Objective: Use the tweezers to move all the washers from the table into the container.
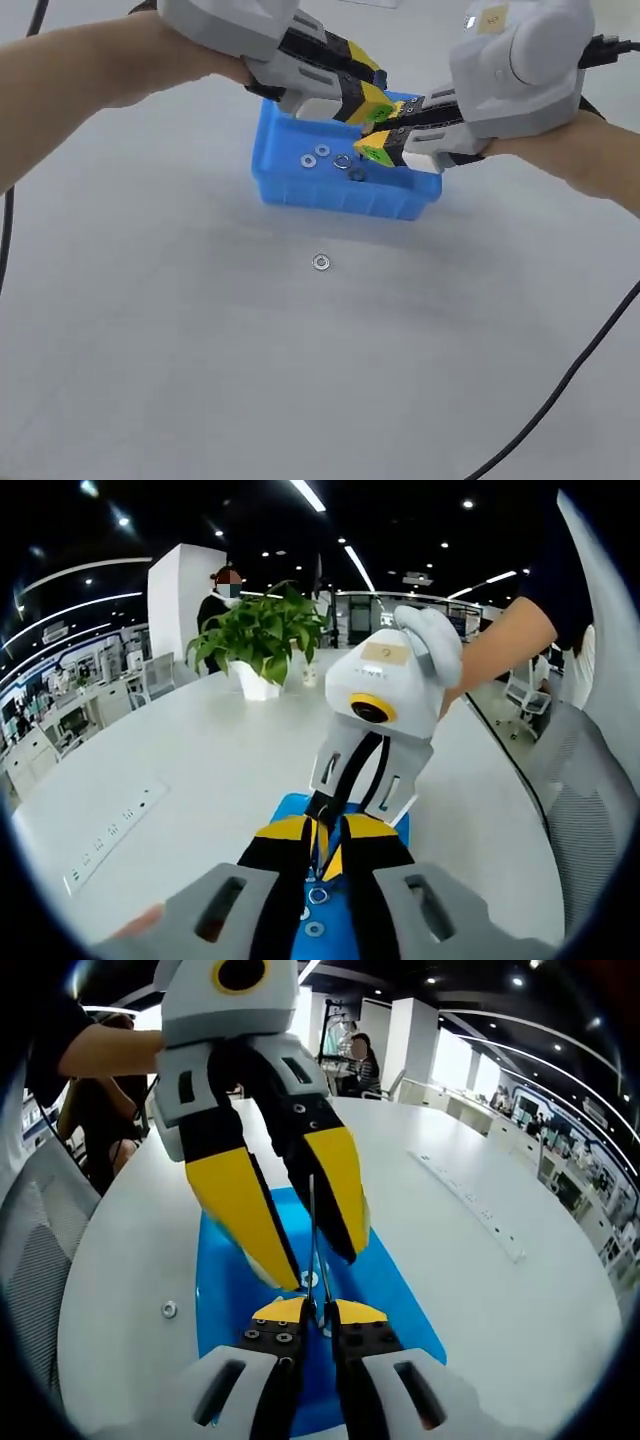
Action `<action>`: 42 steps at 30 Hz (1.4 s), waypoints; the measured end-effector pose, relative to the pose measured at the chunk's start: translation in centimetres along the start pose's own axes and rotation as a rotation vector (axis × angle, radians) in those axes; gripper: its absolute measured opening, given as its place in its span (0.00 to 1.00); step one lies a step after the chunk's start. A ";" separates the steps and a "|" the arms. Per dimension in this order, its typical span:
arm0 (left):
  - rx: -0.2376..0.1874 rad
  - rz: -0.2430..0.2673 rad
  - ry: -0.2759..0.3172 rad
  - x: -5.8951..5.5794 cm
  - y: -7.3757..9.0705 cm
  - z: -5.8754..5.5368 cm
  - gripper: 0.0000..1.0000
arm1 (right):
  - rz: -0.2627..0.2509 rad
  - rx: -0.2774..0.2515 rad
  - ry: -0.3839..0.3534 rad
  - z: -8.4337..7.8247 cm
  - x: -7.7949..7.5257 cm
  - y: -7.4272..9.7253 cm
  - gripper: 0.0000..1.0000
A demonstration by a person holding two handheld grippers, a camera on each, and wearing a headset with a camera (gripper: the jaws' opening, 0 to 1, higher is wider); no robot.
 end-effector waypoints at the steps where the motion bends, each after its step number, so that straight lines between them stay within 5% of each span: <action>1: -0.001 -0.001 -0.002 0.0 0.0 0.0 0.14 | 0.000 0.001 0.001 0.0 0.0 0.0 0.10; 19: 0.023 -0.016 -0.071 -0.4 0.0 0.4 0.06 | -0.008 0.017 0.021 0.0 0.2 0.2 0.12; 42: -0.043 0.023 -0.058 -1.0 2.3 2.7 0.06 | -0.089 0.007 0.038 1.5 0.2 2.4 0.28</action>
Point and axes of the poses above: the centre of the closed fingertips' face, and the gripper's own axes: y roughly backward along the fingers, x roughly to its left, z roughly out of its top, the point moved 7 cm from there along y, roughly backward along the fingers, and after that the axes turned 15 degrees about y, right-handed, at the moved point
